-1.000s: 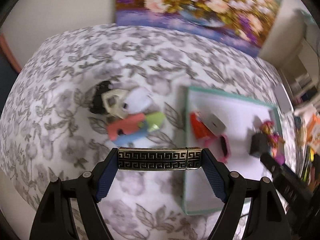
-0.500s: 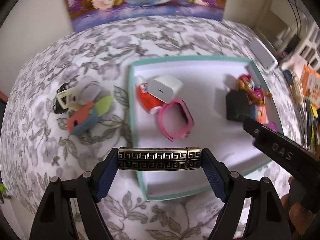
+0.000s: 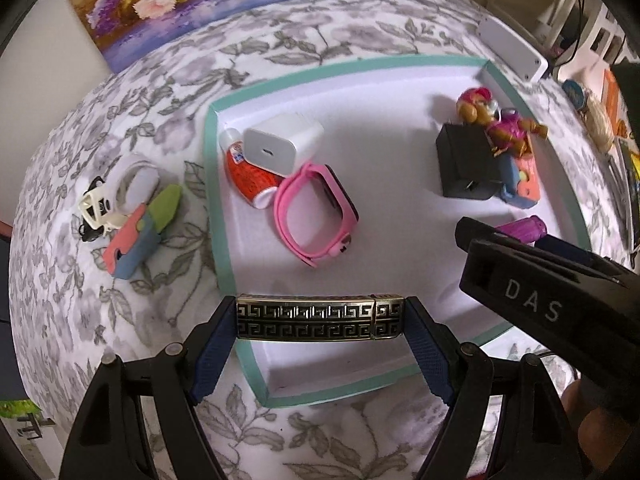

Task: Organize rigid objects
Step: 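Open the left gripper dropping the gold bar in the tray while the right releases the lighter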

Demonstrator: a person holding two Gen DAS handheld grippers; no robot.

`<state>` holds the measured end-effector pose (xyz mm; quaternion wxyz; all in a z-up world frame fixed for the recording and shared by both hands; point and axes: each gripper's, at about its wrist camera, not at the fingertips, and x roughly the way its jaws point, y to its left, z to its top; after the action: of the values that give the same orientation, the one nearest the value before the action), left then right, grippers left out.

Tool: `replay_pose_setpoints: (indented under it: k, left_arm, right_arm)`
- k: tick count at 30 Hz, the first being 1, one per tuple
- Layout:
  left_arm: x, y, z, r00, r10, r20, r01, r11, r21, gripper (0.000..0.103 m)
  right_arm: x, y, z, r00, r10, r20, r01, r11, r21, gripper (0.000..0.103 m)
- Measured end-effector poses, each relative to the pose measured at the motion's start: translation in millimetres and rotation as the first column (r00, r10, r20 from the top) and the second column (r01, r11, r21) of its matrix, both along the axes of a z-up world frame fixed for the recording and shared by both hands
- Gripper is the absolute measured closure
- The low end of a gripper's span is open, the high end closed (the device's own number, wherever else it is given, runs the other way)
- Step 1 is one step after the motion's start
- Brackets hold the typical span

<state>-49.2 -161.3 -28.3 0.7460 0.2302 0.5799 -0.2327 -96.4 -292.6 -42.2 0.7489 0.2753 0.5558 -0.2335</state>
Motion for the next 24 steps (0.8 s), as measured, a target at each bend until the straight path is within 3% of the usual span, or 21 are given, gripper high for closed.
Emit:
replay_pose_setpoints:
  k: [5, 8, 14, 24]
  left_arm:
    - [2.4, 0.3, -4.0, 1.0, 0.0, -0.02, 0.0, 1.0, -0.012, 0.02]
    - [2.3, -0.3, -5.2, 0.999, 0.0, -0.039, -0.001, 1.0, -0.023, 0.014]
    - [2.2, -0.1, -4.4, 0.999, 0.006, -0.034, -0.006, 1.0, -0.014, 0.014]
    - [5.7, 5.4, 11.2, 1.0, 0.02, 0.005, -0.019, 0.999, -0.042, 0.013]
  right_arm:
    - [2.3, 0.6, -5.2, 1.0, 0.012, -0.016, -0.012, 1.0, 0.004, 0.019]
    - [3.9, 1.0, -9.1, 0.999, 0.022, -0.03, -0.021, 1.0, 0.008, 0.018]
    - [4.6, -0.4, -6.7, 1.0, 0.021, -0.022, -0.022, 1.0, -0.009, 0.0]
    - [2.0, -5.1, 14.0, 0.999, -0.021, 0.05, 0.024, 0.998, -0.058, 0.0]
